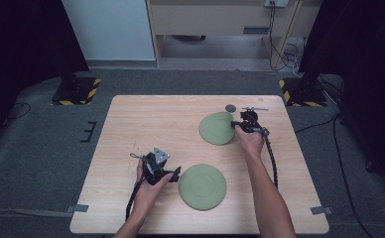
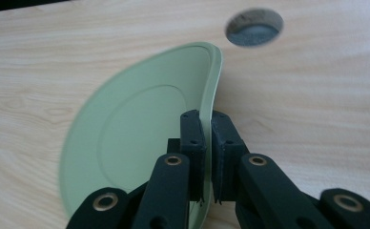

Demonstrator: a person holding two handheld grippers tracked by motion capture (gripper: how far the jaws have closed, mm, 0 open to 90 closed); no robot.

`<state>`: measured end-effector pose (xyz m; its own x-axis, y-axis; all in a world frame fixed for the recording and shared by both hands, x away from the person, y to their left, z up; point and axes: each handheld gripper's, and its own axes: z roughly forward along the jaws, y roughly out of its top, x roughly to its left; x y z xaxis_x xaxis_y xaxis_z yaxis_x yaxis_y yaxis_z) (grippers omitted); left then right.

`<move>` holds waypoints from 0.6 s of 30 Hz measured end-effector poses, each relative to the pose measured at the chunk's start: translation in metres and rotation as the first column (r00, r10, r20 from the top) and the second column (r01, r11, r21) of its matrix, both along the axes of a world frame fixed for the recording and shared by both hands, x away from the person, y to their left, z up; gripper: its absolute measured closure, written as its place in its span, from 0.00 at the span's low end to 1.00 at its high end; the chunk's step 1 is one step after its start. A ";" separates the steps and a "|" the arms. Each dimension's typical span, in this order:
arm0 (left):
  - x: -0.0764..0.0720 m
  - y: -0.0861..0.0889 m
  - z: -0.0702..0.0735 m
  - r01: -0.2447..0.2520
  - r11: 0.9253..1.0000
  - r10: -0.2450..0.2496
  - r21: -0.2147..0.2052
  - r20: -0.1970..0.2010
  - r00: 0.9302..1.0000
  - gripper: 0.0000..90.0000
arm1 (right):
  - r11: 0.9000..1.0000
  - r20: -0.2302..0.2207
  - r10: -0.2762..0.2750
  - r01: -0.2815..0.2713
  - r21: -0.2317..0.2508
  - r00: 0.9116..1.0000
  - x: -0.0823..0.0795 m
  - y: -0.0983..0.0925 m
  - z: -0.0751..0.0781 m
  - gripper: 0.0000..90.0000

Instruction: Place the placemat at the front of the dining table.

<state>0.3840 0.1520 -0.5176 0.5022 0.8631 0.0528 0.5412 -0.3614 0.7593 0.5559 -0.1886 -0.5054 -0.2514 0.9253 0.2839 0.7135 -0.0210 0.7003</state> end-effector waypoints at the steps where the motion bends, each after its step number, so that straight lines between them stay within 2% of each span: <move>1: 0.000 0.002 0.000 -0.004 1.000 0.004 0.004 -0.001 1.000 0.05 | 1.000 -0.009 -0.010 0.010 0.007 1.000 0.001 -0.004 -0.007 0.95; 5: 0.003 0.008 -0.002 -0.016 1.000 0.016 0.002 -0.009 1.000 0.05 | 1.000 -0.019 -0.014 0.015 0.023 1.000 0.003 -0.010 -0.018 0.90; 7: 0.003 0.011 -0.001 -0.022 1.000 0.022 -0.003 -0.008 1.000 0.05 | 1.000 -0.006 -0.028 0.028 0.000 1.000 0.003 -0.012 -0.020 0.72; 8: 0.003 0.012 -0.001 -0.024 1.000 0.024 -0.003 -0.006 1.000 0.05 | 0.999 0.009 -0.036 0.036 -0.020 0.999 0.002 -0.015 -0.021 0.54; 9: 0.003 0.014 0.000 -0.024 1.000 0.024 -0.001 -0.005 1.000 0.05 | 0.999 0.013 -0.040 0.041 -0.030 0.999 0.000 -0.018 -0.020 0.41; 10: 0.003 0.015 0.000 -0.023 1.000 0.023 0.001 -0.005 1.000 0.05 | 0.997 0.030 -0.064 0.065 -0.050 0.997 -0.006 -0.022 -0.017 0.31; 11: 0.002 0.017 0.001 -0.020 1.000 0.020 0.009 -0.005 1.000 0.05 | 0.996 0.040 -0.068 0.070 -0.053 0.997 -0.011 -0.024 -0.015 0.25; 13: 0.001 0.021 0.002 -0.018 1.000 0.018 0.023 -0.004 1.000 0.04 | 0.996 0.058 -0.068 0.071 -0.053 0.996 -0.030 -0.032 -0.010 0.22; 14: 0.000 0.025 0.002 -0.023 0.999 0.023 0.024 -0.005 1.000 0.04 | 0.996 0.077 -0.058 0.063 -0.063 0.995 -0.038 -0.034 -0.009 0.21; 15: 0.000 0.027 0.002 -0.023 0.999 0.023 0.025 -0.007 1.000 0.04 | 0.995 0.080 -0.041 0.048 -0.092 0.996 -0.050 -0.035 -0.007 0.18; 17: -0.001 0.032 0.001 -0.030 0.999 0.030 0.028 -0.015 0.999 0.04 | 0.995 0.094 -0.027 0.036 -0.094 0.995 -0.068 -0.037 -0.006 0.16; 18: -0.001 0.035 0.001 -0.031 0.999 0.032 0.025 -0.021 0.999 0.04 | 0.993 0.089 -0.011 0.022 -0.120 0.996 -0.078 -0.037 -0.005 0.14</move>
